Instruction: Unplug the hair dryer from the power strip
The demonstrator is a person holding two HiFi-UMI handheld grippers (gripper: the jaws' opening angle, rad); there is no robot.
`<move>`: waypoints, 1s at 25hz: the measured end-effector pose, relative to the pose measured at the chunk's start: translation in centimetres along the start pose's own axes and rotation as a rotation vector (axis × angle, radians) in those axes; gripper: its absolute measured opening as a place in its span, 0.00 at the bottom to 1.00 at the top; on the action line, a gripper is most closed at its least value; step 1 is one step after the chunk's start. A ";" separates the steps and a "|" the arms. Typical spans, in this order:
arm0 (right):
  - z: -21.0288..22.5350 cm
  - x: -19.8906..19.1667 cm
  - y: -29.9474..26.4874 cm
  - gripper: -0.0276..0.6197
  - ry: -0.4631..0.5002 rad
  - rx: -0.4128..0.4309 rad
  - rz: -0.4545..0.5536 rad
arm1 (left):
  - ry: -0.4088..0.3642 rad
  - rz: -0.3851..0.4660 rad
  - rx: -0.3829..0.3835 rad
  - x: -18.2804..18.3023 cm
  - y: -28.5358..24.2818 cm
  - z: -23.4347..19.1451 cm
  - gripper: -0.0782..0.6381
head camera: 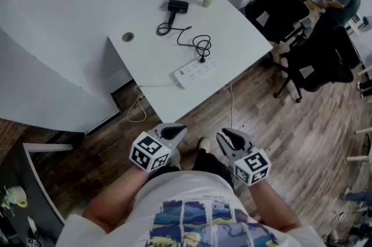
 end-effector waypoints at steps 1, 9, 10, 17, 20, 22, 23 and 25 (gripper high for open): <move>0.6 0.1 -0.5 0.17 -0.006 0.004 -0.002 | 0.000 -0.001 0.008 0.2 -0.4 -0.6 0.11; 6.3 2.1 -5.0 0.17 0.019 0.082 -0.025 | -0.011 -0.019 0.120 2.4 -4.8 -5.3 0.11; 7.3 2.4 -5.6 0.17 0.025 0.096 -0.029 | -0.010 -0.022 0.133 2.7 -5.5 -5.9 0.11; 14.7 5.3 -10.8 0.18 0.082 0.183 -0.063 | -0.002 -0.049 0.233 5.3 -10.6 -11.1 0.11; 17.3 5.7 -12.5 0.18 0.099 0.230 -0.098 | 0.011 -0.058 0.263 6.2 -12.7 -12.5 0.11; 18.7 5.9 -13.7 0.18 0.112 0.259 -0.123 | 0.029 -0.067 0.281 6.4 -14.1 -13.4 0.11; 19.3 6.0 -14.4 0.18 0.117 0.272 -0.131 | 0.041 -0.072 0.288 6.4 -14.8 -14.0 0.11; 20.5 5.9 -15.9 0.18 0.117 0.295 -0.145 | 0.064 -0.086 0.303 6.2 -16.0 -15.0 0.11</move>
Point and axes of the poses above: the fingertips, and each gripper's own axes: y backward along the fingers, z to its right, x out of its top, the point moved 4 cm from there along y, backward along the fingers, and after that the axes turned 2 degrees about x, right-handed, at the moved point
